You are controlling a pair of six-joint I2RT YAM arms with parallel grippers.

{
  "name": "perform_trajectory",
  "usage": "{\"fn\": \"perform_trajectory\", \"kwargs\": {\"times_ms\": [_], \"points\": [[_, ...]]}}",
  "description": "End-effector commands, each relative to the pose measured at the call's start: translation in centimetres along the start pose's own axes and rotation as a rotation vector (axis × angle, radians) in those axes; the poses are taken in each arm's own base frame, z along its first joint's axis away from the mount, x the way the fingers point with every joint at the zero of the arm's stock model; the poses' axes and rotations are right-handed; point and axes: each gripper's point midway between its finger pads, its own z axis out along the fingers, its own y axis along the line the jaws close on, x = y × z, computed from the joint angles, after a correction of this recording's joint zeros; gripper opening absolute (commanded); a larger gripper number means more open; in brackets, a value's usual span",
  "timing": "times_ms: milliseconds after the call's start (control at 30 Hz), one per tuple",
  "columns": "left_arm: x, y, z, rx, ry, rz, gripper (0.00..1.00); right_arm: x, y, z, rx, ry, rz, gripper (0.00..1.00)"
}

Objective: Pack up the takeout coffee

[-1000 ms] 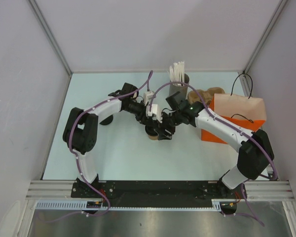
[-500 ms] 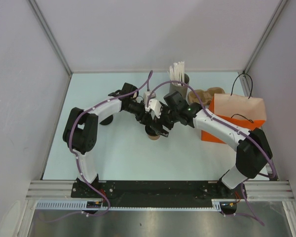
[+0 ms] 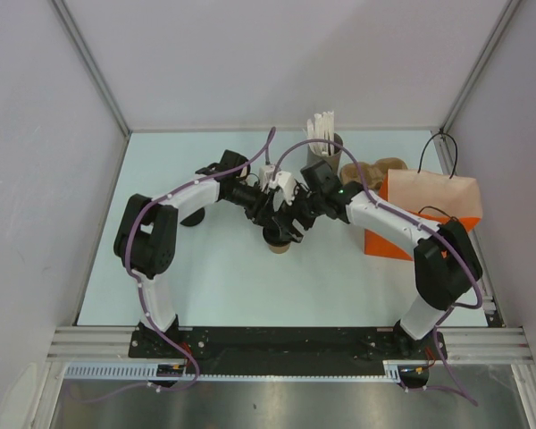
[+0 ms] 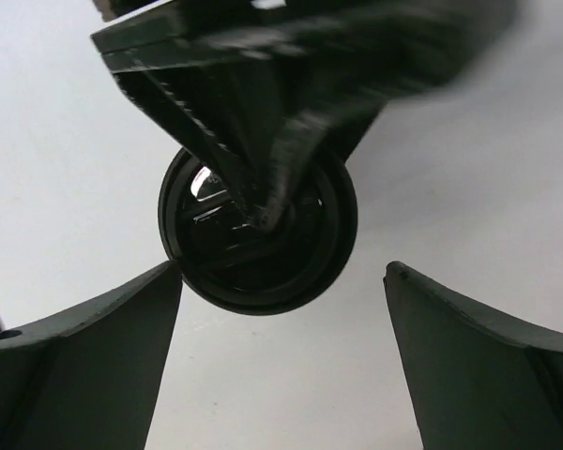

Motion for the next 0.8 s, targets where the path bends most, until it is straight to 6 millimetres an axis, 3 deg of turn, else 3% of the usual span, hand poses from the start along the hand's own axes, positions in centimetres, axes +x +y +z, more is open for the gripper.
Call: {"fn": "perform_trajectory", "kwargs": {"times_ms": [0, 433, 767], "points": [[9.3, 4.6, 0.9, -0.171, 0.265, -0.072, 0.56, -1.7, -1.1, -1.8, -0.047, -0.113, 0.096, 0.92], [8.4, 3.5, 0.9, -0.128, 0.225, -0.047, 0.65, -1.9, -1.3, -1.8, -0.083, -0.141, 0.175, 0.92], [8.1, 3.0, 0.7, -0.105, 0.206, -0.035, 0.66, -0.6, -2.8, 0.1, -0.056, -0.112, 0.282, 0.82]]}}
